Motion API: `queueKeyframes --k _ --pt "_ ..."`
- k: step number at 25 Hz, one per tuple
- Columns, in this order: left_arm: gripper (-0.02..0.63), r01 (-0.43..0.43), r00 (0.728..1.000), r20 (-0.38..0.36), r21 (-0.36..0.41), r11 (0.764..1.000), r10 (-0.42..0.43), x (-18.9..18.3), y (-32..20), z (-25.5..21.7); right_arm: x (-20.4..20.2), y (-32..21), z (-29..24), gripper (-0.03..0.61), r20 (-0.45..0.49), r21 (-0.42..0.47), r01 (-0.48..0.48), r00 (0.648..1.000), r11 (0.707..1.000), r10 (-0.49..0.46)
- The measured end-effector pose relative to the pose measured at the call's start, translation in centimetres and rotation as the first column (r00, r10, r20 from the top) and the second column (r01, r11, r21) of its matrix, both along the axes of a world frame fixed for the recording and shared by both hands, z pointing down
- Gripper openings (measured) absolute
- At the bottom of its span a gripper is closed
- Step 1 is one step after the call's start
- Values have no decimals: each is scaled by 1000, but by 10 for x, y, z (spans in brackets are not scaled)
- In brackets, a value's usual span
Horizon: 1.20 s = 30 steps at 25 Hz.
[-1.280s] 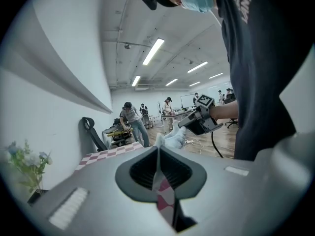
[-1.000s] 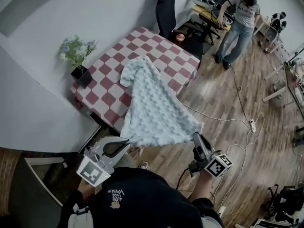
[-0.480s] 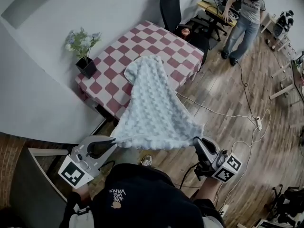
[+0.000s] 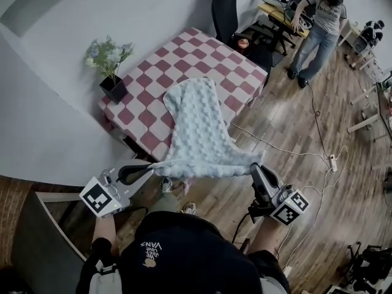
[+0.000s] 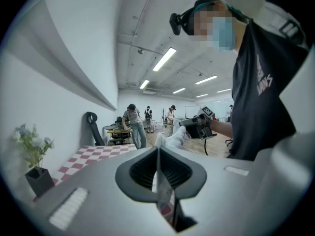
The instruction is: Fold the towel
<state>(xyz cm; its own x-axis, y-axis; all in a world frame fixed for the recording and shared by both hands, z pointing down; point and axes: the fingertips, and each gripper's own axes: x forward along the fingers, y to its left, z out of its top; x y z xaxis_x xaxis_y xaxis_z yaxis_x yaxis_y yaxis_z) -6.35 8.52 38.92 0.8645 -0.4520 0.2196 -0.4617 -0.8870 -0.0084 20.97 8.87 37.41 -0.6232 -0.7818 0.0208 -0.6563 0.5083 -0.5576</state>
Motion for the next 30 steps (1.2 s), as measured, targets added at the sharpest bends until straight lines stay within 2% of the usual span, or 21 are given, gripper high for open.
queueKeyframes --k 2,4,6,9,14,21,24,26,28,30 --pt "14 17 1000 -20 -10 1000 -17 4 -27 18 1 -24 15 26 -4 -44 -49 999 998 48" --pt "14 24 1000 11 -46 999 -24 4 -51 40 1 -49 28 26 -9 -79 -89 996 993 88" --pt "14 34 999 32 -74 997 -31 3 -75 56 -1 -75 35 26 -30 -88 -123 992 989 121" --pt "14 54 998 23 -98 994 -52 -3 -111 65 -7 -110 34 26 -43 -77 -161 987 984 158" --pt "14 25 998 58 -102 995 -19 -12 -153 77 -20 -156 37 26 -62 -87 -208 977 974 203" --pt "14 23 999 38 -164 986 -17 -42 -229 98 -47 -222 77 26 -129 -180 -225 970 958 204" --pt "14 46 998 63 -250 967 -31 -43 -260 133 -48 -258 121 26 -198 -272 -231 963 934 181" --pt "14 56 992 123 -308 950 -18 -34 -267 168 -46 -277 156 26 -240 -356 -221 961 908 140" --pt "14 27 982 184 -372 928 45 -21 -262 205 -41 -291 193 27 -286 -434 -207 955 877 84" --pt "15 -27 963 227 -451 892 144 -7 -252 232 -33 -304 224 29 -344 -498 -202 939 843 22"
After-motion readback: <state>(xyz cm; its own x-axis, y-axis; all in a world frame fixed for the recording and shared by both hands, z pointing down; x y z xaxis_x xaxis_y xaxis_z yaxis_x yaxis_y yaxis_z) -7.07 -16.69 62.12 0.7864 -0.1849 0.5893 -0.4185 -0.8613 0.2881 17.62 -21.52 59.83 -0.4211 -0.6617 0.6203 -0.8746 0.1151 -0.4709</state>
